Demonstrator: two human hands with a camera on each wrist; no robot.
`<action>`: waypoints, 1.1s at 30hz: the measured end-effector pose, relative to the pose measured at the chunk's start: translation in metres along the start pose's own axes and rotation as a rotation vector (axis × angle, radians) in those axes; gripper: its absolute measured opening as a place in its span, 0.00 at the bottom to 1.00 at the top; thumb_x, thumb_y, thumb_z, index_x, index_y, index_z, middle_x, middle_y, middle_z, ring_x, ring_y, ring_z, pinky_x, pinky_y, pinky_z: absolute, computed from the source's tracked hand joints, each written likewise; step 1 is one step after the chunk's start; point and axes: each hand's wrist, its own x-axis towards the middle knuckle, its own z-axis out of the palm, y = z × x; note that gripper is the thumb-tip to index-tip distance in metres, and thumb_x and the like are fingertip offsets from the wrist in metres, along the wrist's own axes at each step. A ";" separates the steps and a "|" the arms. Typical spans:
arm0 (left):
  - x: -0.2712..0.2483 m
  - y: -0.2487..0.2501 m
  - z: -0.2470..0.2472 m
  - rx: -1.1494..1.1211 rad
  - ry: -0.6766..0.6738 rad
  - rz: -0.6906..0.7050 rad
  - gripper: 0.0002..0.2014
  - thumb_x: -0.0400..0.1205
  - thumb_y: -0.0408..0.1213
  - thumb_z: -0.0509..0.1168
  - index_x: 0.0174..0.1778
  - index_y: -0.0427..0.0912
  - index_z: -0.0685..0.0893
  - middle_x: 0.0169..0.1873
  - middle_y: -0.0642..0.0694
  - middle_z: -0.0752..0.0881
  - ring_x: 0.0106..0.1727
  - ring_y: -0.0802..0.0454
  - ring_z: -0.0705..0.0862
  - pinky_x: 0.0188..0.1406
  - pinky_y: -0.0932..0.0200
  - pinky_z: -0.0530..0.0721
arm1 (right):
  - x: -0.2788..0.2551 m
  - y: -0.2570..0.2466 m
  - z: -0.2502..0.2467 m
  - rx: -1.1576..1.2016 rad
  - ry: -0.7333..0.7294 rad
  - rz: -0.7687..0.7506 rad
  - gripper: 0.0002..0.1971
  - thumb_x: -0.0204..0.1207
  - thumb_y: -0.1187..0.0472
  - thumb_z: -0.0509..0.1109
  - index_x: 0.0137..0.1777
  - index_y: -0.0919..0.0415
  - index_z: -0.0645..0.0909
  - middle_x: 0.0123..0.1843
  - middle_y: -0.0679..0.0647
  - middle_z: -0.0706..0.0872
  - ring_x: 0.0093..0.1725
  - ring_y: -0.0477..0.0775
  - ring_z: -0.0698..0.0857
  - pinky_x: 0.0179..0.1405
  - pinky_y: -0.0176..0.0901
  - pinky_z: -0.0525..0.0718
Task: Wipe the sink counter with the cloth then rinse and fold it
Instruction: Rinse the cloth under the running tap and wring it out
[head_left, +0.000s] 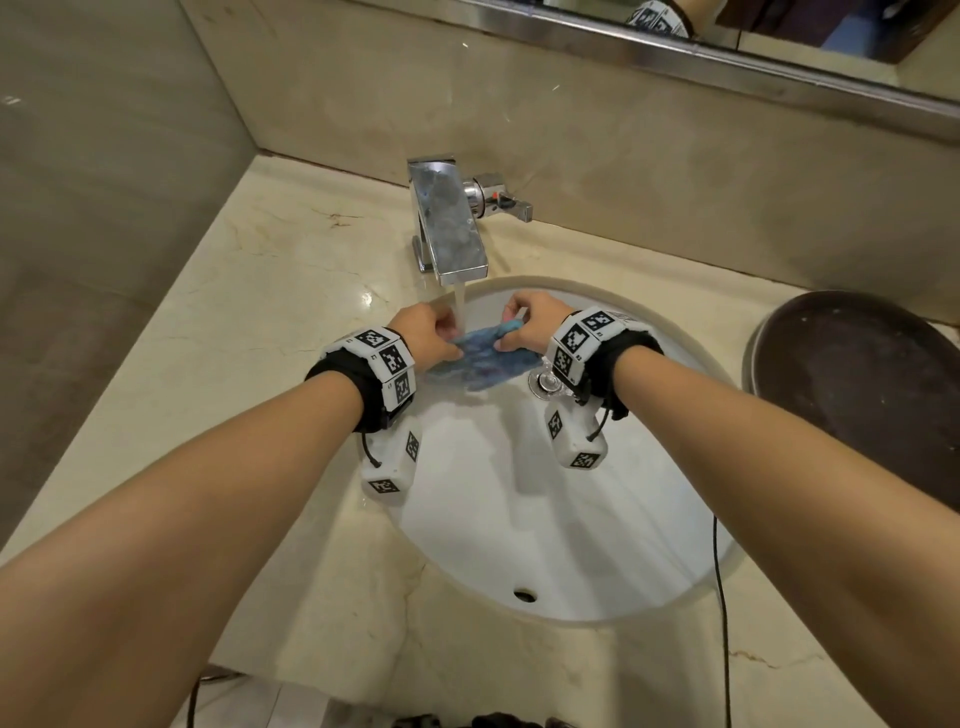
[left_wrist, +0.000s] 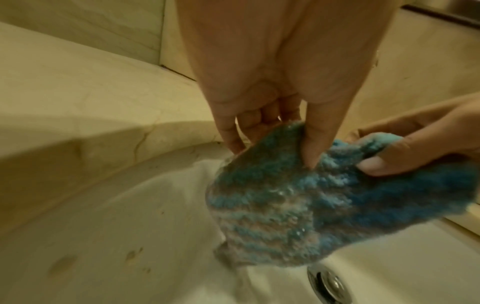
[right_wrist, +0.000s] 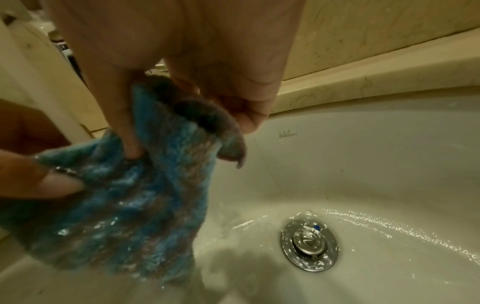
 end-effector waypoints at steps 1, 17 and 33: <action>0.000 0.002 -0.001 0.004 0.014 0.006 0.13 0.76 0.33 0.69 0.55 0.34 0.81 0.44 0.40 0.82 0.46 0.44 0.80 0.43 0.61 0.71 | -0.002 0.000 -0.001 -0.011 -0.004 -0.021 0.10 0.69 0.61 0.77 0.47 0.55 0.78 0.31 0.46 0.75 0.33 0.48 0.74 0.27 0.36 0.69; -0.010 0.006 -0.005 0.001 -0.015 0.033 0.07 0.75 0.31 0.69 0.48 0.40 0.81 0.40 0.45 0.79 0.43 0.49 0.76 0.43 0.62 0.71 | -0.006 -0.019 0.004 -0.418 0.013 -0.018 0.06 0.71 0.46 0.71 0.37 0.44 0.79 0.58 0.57 0.81 0.61 0.60 0.78 0.57 0.50 0.77; -0.010 0.005 -0.008 0.013 0.112 0.033 0.12 0.76 0.33 0.70 0.53 0.36 0.80 0.42 0.45 0.77 0.43 0.48 0.75 0.41 0.61 0.69 | -0.013 -0.021 0.003 -0.175 0.127 -0.143 0.12 0.74 0.60 0.71 0.35 0.55 0.69 0.37 0.52 0.77 0.41 0.54 0.76 0.34 0.39 0.71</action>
